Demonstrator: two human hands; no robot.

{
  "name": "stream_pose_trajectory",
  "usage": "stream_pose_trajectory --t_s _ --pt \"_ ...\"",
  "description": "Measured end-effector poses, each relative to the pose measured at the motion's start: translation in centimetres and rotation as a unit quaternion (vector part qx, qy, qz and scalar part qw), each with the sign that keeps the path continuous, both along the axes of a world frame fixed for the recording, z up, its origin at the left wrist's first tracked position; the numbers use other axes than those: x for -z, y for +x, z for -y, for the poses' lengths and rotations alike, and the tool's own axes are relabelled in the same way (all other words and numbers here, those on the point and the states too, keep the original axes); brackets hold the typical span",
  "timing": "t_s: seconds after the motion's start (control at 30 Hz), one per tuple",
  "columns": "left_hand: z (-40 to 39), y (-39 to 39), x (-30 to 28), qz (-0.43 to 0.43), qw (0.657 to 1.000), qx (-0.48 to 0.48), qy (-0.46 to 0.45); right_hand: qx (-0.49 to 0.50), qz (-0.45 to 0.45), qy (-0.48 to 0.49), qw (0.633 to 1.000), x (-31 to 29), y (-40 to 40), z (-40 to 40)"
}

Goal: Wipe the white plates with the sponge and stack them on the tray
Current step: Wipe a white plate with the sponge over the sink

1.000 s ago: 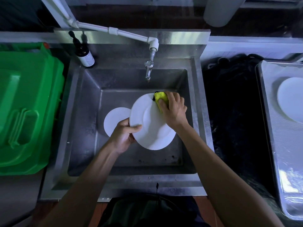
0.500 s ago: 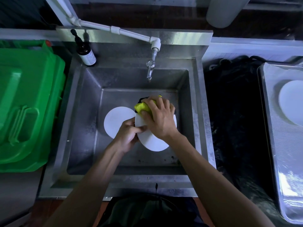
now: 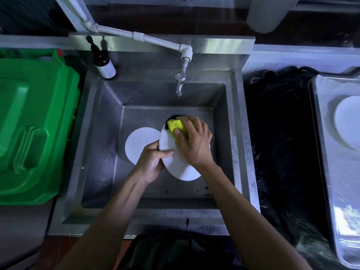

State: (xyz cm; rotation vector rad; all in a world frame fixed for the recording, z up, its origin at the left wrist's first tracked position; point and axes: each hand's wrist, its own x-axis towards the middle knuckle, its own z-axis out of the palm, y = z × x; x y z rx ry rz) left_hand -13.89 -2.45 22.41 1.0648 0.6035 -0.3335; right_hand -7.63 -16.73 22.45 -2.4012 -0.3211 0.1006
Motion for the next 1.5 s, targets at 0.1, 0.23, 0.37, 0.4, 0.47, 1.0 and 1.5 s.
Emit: stream_pose_trajectory --t_s 0.1,0.23,0.37,0.4,0.47,1.0,1.5 --pt "-0.3 -0.1 -0.3 0.0 1.0 -0.009 0.004 0.026 -0.007 0.01 1.0 0.4 0.6 0.6" --pt "-0.5 -0.2 -0.4 0.006 1.0 -0.014 0.008 0.061 -0.046 0.019 0.997 0.7 0.6 1.4" --pt "-0.4 -0.2 -0.1 -0.002 1.0 -0.015 0.009 0.071 -0.068 -0.005 0.995 1.0 0.1 1.6" --pt "-0.3 -0.2 0.0 -0.004 1.0 -0.015 0.007 0.075 -0.073 -0.009 0.994 1.0 -0.1 1.7" --pt "-0.2 -0.1 0.1 -0.008 1.0 -0.019 0.003 0.08 -0.08 -0.018 0.993 1.1 -0.4 1.7" --pt "-1.0 1.4 1.0 -0.051 0.988 -0.131 -0.06 0.074 -0.08 -0.042 0.993 0.1 -4.6 -1.8" --pt "-3.9 0.9 0.3 -0.033 0.978 -0.159 -0.132 0.119 -0.041 -0.019 0.992 0.3 -7.9 -3.0"
